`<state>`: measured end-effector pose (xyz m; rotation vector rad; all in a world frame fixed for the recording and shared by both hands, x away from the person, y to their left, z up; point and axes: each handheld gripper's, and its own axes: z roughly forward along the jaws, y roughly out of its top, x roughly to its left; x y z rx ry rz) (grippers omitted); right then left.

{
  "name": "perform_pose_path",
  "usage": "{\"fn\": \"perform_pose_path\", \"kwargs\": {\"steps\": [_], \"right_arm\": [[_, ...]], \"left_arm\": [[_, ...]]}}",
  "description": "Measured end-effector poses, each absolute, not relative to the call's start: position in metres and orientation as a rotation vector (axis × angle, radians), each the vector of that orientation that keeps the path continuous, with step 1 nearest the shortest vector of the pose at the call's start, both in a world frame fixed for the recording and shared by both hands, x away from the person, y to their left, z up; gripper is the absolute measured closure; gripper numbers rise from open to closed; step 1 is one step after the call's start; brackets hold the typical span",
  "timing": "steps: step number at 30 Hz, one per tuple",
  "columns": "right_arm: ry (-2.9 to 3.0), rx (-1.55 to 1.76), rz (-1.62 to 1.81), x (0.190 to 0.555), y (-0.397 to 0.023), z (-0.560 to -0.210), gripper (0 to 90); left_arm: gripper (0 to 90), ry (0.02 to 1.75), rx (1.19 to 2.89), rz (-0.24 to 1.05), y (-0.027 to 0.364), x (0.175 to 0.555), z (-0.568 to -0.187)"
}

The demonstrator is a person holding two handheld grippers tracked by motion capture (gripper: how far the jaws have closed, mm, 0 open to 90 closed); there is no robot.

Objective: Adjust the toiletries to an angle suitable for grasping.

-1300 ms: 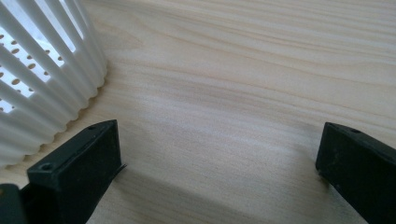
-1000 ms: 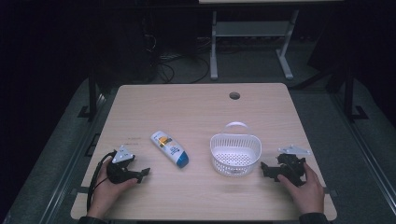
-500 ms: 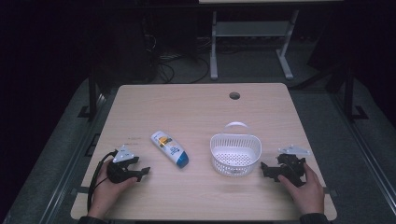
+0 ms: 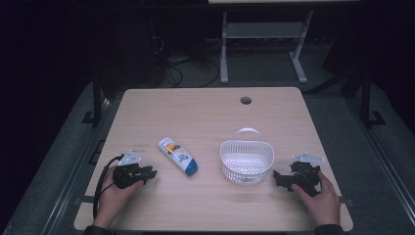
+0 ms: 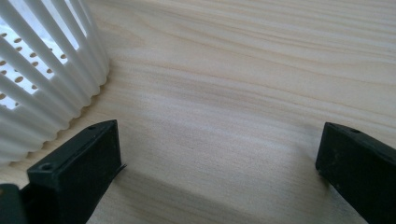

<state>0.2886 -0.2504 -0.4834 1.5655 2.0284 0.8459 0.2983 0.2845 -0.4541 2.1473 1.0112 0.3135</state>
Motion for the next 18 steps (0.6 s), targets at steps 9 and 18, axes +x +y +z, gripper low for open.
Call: {"fn": "perform_pose_path", "kwargs": {"steps": [9,18], "right_arm": [[2.028,1.566,0.846,0.289,-0.25,-0.483,0.0],[2.028,1.565,0.846,0.289,-0.25,-0.483,0.0]], "left_arm": [[90.0,0.99,2.114,0.293,0.281,0.304,-0.44],[90.0,0.975,2.099,0.262,0.272,0.308,-0.43]]}}
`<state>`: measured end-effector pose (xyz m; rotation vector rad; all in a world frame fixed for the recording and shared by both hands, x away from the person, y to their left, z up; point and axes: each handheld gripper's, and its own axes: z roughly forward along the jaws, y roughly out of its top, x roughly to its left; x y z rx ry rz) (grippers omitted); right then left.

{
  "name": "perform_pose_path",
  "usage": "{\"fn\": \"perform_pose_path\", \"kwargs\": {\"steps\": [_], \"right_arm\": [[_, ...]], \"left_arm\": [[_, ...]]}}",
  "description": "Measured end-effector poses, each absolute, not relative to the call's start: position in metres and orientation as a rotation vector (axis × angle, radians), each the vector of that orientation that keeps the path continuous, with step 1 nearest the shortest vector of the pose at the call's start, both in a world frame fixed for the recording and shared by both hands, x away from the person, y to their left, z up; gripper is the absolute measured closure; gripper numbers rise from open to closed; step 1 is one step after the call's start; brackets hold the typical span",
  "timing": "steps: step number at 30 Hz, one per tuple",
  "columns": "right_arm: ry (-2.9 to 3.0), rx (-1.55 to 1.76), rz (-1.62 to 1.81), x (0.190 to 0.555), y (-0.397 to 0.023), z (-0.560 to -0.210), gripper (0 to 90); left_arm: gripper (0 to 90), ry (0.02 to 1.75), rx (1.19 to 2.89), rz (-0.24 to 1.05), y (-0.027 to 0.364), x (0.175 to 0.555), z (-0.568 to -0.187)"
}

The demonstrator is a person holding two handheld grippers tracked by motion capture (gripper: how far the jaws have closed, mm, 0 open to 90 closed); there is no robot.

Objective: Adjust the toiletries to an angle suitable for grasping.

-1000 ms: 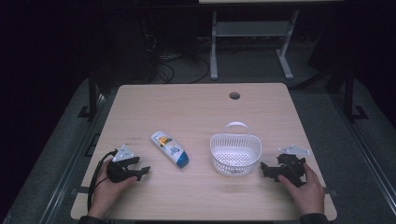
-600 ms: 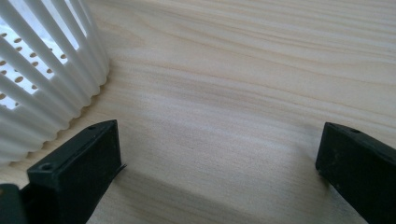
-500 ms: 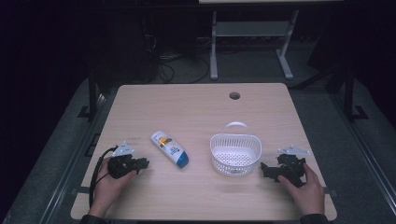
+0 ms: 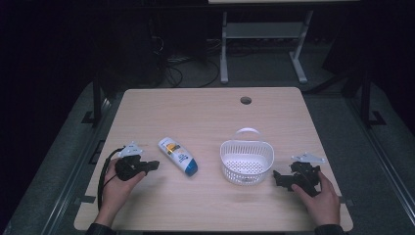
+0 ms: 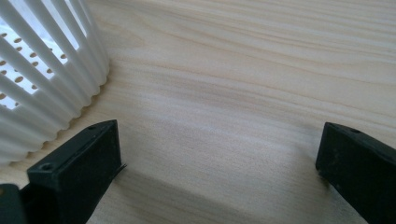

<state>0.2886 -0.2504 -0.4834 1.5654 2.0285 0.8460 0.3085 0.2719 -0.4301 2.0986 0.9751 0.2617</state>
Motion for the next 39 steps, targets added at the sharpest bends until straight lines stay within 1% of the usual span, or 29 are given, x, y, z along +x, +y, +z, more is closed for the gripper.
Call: {"fn": "perform_pose_path", "kwargs": {"steps": [14,31,39], "right_arm": [[2.032,1.563,0.847,0.288,-0.25,-0.483,0.0],[2.035,1.561,0.848,0.287,-0.25,-0.483,0.0],[2.036,1.56,0.849,0.287,-0.25,-0.483,0.0]], "left_arm": [[90.0,0.919,2.077,0.218,0.251,0.323,-0.421],[90.0,0.841,2.097,0.182,0.204,0.344,-0.423],[90.0,0.819,2.106,0.167,0.189,0.351,-0.426]]}}
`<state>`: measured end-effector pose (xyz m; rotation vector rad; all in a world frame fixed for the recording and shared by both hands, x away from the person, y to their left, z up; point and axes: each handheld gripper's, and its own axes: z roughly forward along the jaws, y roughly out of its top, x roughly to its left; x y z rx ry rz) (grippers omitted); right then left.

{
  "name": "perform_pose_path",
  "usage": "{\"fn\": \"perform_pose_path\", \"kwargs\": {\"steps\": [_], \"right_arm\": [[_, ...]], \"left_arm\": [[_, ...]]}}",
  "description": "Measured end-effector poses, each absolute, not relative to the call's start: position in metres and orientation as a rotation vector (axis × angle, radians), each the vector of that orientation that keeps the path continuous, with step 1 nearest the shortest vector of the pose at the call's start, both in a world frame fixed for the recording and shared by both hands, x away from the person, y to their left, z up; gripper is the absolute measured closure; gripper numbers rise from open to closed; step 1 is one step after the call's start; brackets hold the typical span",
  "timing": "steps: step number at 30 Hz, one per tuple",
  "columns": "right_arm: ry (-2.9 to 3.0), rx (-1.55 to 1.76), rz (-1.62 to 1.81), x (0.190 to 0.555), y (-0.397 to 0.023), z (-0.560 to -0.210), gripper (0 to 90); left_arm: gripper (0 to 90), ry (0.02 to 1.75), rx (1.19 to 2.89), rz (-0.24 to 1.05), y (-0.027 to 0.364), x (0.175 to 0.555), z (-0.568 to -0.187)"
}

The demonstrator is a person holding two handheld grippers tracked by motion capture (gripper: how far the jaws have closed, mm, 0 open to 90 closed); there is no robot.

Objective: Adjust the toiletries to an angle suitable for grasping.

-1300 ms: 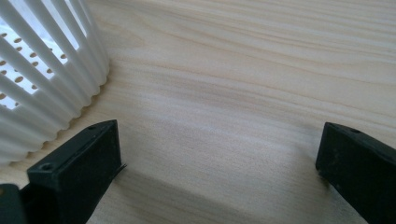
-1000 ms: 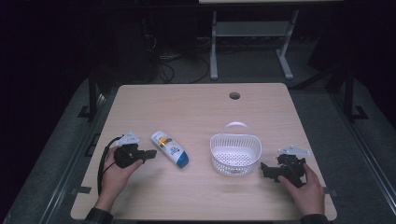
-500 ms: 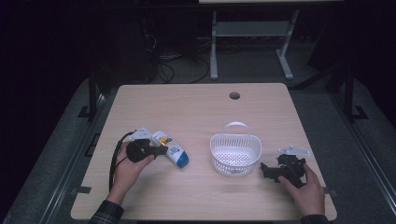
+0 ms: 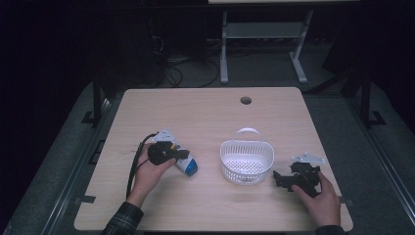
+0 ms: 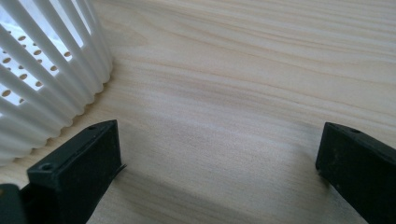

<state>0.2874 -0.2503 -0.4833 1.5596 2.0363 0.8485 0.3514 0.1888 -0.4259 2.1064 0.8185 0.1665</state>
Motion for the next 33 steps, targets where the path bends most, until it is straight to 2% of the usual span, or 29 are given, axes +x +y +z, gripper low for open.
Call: {"fn": "perform_pose_path", "kwargs": {"steps": [18,33], "right_arm": [[2.037,1.56,0.85,0.287,-0.25,-0.483,0.0],[2.038,1.558,0.85,0.287,-0.25,-0.483,0.0]], "left_arm": [[90.0,0.779,2.209,0.137,0.157,0.363,-0.444],[90.0,0.783,2.264,0.144,0.157,0.359,-0.446]]}}
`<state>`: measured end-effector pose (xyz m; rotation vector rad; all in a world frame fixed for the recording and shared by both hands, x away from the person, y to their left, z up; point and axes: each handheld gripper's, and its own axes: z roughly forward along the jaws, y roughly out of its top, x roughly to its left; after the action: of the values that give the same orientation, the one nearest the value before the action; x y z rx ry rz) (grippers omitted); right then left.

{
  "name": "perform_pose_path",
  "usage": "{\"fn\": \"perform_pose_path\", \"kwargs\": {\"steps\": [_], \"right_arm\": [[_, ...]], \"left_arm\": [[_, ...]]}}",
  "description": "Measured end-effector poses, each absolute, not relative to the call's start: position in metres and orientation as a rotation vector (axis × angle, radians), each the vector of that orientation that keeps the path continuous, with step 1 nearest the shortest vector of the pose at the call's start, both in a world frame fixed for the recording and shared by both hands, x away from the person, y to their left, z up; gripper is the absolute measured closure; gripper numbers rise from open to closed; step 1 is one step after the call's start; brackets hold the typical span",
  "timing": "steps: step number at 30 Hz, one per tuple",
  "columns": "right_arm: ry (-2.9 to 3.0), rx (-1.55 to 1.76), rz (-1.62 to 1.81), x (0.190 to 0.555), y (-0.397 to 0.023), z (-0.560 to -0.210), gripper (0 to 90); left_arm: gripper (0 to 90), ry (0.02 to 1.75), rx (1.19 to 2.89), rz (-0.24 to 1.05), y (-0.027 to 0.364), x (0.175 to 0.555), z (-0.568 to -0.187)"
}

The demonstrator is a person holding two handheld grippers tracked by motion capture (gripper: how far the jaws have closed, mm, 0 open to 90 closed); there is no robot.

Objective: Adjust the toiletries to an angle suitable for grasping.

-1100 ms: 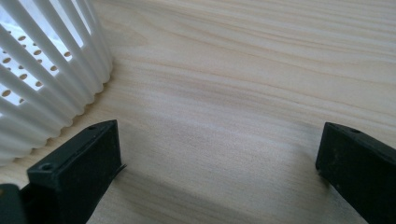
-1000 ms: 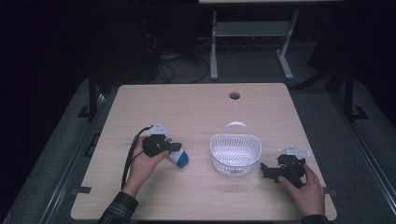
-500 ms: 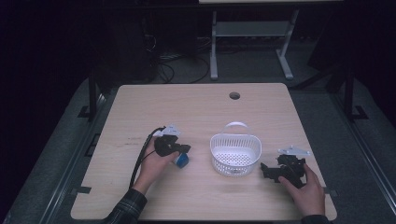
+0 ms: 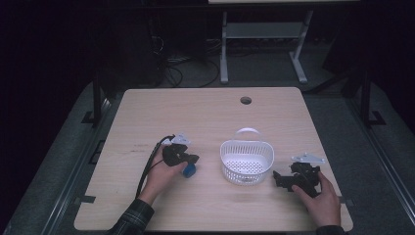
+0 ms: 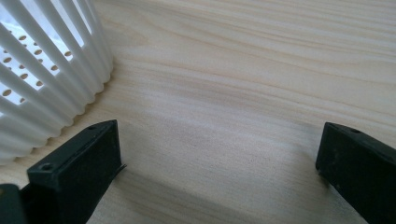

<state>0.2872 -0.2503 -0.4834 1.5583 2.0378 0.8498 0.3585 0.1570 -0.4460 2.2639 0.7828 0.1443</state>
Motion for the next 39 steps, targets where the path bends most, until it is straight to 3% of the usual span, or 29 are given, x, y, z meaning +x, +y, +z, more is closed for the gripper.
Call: {"fn": "perform_pose_path", "kwargs": {"steps": [39], "right_arm": [[2.038,1.555,0.85,0.287,-0.25,-0.483,0.0]], "left_arm": [[90.0,0.857,2.31,0.178,0.205,0.315,-0.442]]}}
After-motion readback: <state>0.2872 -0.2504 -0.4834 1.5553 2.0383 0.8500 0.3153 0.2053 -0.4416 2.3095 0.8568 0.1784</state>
